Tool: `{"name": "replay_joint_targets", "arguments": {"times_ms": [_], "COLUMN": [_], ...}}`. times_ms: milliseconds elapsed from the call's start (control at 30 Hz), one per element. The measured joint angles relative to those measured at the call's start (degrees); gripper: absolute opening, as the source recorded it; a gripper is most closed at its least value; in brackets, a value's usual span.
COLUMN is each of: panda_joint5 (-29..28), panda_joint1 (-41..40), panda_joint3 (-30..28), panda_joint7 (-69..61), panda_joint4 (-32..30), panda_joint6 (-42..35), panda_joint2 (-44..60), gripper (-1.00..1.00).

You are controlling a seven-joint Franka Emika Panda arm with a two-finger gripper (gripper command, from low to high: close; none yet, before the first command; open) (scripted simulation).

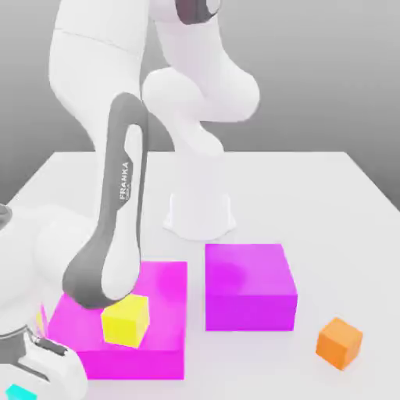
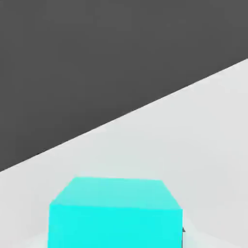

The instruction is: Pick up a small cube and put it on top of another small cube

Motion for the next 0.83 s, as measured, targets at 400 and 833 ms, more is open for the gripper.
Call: {"name": "replay_joint_targets", "arguments": {"times_ms": [400,833], "panda_joint5": [-7.4,-13.5], "panda_joint1": [7.4,10.4], "panda_joint3": [-1.4,0.2], "panda_joint7": [14.4,25.0], "panda_joint4": [-13.9,-24.4], "panda_joint6": [-9.8,-3.5], "panda_joint2": [-24.3,-29.3], "gripper": [-1.0,1.0]}}
